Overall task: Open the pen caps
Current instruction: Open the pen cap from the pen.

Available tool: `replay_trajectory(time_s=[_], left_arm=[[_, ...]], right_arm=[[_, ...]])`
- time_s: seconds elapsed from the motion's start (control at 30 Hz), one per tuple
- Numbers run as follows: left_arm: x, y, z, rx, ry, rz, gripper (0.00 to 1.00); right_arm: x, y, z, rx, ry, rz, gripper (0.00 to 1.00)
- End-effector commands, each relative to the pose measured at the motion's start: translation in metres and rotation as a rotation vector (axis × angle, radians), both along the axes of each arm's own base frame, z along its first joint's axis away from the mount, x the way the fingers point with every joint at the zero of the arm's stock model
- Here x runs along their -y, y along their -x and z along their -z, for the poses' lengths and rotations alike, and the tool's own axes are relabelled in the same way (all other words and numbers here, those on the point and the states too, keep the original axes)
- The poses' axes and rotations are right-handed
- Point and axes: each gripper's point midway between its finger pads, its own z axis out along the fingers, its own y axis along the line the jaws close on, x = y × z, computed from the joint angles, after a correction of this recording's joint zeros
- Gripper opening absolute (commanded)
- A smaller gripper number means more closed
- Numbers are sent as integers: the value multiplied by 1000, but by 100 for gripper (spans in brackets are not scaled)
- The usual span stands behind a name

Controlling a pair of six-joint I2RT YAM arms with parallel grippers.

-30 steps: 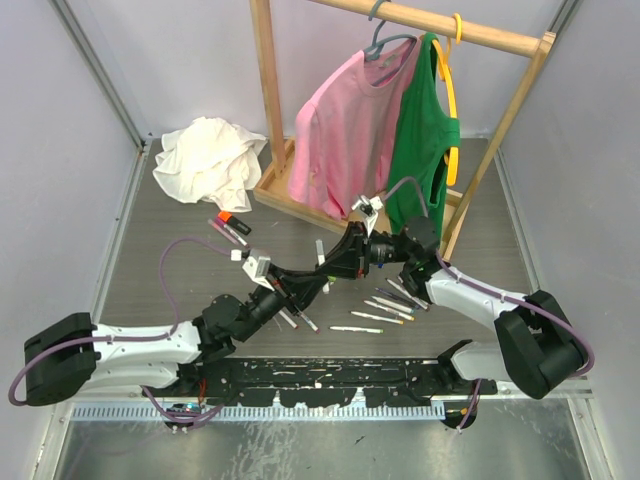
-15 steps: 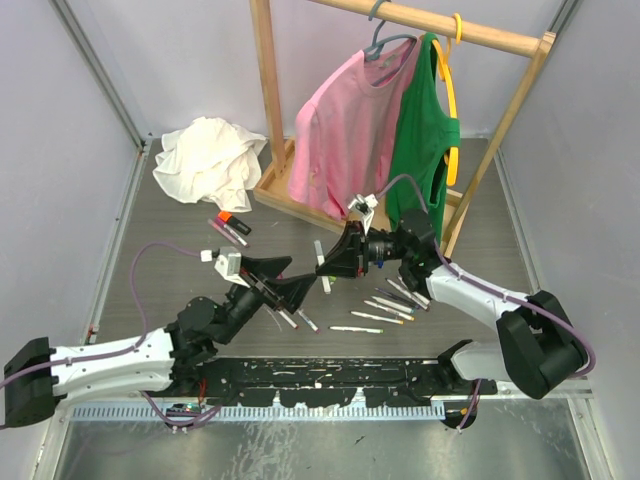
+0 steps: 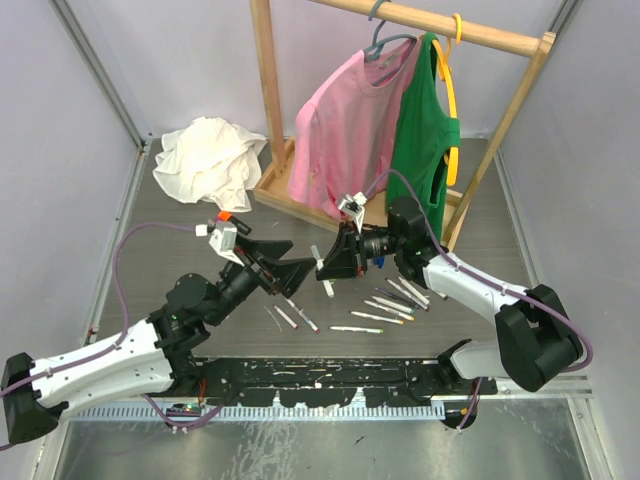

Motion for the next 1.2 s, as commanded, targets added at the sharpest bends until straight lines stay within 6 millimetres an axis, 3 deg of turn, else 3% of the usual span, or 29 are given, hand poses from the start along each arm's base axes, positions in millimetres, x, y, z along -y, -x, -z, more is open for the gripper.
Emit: replay_trajectory(time_s=[0.0, 0.5, 0.93, 1.17], left_arm=[[16, 0, 2, -67, -13, 93, 96], [33, -21, 15, -176, 18, 125, 61], [36, -27, 16, -196, 39, 134, 44], [38, -26, 16, -201, 41, 153, 23]], right_arm=[[-1, 4, -16, 69, -25, -51, 1], [-2, 6, -16, 65, -23, -63, 1], [-4, 7, -13, 57, -16, -69, 1], [-5, 7, -11, 53, -11, -72, 1]])
